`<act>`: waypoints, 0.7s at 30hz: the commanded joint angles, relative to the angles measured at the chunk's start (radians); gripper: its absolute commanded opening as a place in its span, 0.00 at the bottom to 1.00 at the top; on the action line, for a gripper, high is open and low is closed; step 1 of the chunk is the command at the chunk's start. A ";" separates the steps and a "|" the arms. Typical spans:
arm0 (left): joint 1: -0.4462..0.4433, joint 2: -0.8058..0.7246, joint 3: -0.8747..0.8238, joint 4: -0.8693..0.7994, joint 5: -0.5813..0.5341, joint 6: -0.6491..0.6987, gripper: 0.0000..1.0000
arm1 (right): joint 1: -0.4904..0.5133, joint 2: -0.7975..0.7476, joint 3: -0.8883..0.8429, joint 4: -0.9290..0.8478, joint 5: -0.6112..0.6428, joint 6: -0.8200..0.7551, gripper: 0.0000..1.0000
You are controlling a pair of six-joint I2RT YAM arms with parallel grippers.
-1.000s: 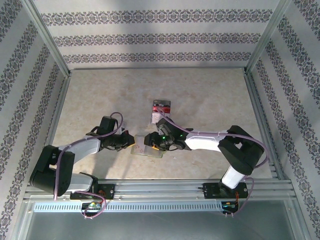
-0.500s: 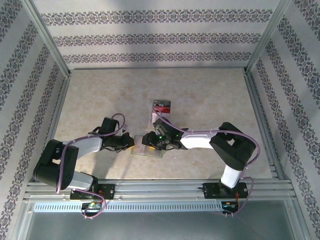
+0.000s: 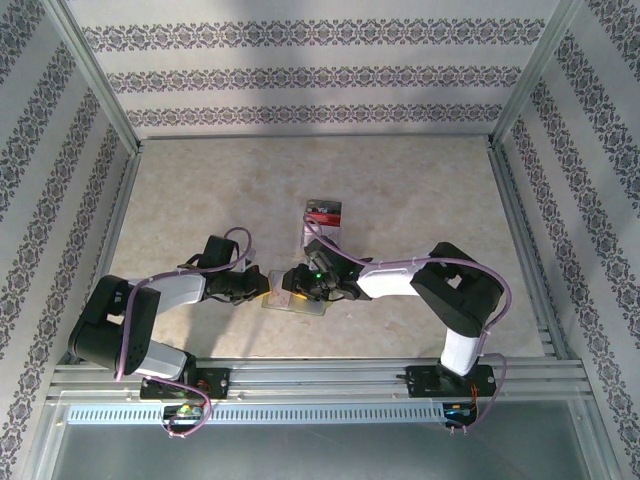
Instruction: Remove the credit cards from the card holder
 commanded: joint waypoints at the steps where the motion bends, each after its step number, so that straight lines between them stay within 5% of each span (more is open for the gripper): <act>1: -0.023 0.042 -0.031 -0.001 -0.035 -0.001 0.00 | 0.017 0.016 0.006 0.006 0.027 0.015 0.39; 21: -0.044 0.047 -0.017 -0.031 -0.070 0.001 0.00 | 0.002 -0.014 -0.119 0.328 0.029 0.115 0.32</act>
